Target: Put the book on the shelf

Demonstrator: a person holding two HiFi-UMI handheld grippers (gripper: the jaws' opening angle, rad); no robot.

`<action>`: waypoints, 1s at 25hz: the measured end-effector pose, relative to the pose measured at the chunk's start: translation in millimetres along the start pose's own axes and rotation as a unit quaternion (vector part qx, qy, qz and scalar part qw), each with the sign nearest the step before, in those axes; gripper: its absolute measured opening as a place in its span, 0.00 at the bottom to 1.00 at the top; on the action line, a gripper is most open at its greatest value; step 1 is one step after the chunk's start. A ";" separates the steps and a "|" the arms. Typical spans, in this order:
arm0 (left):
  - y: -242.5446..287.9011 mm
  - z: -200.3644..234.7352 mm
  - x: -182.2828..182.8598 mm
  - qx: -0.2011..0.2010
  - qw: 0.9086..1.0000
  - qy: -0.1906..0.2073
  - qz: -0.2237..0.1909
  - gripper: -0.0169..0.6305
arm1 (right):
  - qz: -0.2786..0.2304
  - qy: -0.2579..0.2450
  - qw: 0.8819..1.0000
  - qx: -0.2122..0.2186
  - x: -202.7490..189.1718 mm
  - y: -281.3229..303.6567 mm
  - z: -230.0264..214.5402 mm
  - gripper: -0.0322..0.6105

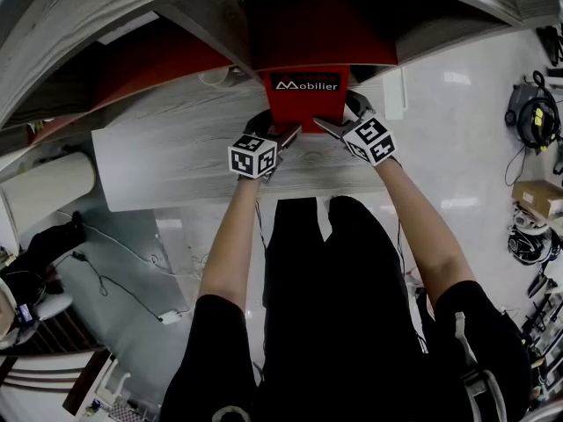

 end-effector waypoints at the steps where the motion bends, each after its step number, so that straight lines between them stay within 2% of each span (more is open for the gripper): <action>1: 0.6 0.9 0.0 -0.004 1.000 -0.005 -0.001 0.51 | 0.000 -0.005 1.000 0.000 0.7 -0.1 -0.3 0.59; 5: 2.6 4.0 -1.5 -0.027 0.999 -0.025 0.003 0.51 | -0.002 -0.021 1.000 0.000 2.9 0.3 0.4 0.59; 10: 4.6 6.4 0.8 -0.037 0.999 -0.016 0.014 0.51 | -0.011 -0.024 1.000 -0.006 2.0 -1.2 -0.8 0.59; 17: 2.2 4.2 -2.5 -0.014 0.999 0.025 0.014 0.48 | 0.008 -0.014 1.000 -0.003 -5.4 -0.6 -3.0 0.60; 25: 1.3 2.7 -3.7 -0.002 1.000 0.031 0.004 0.48 | 0.023 -0.006 0.999 -0.024 -10.9 -5.9 -2.4 0.59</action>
Point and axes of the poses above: the fingertips, and each gripper's own axes: y forward along the fingers, z to its left, x out of its top, the point moved 6 cm from there along -y, backward along the fingers, and after that the axes turned 2 degrees about -y, right-handed, at the moved point
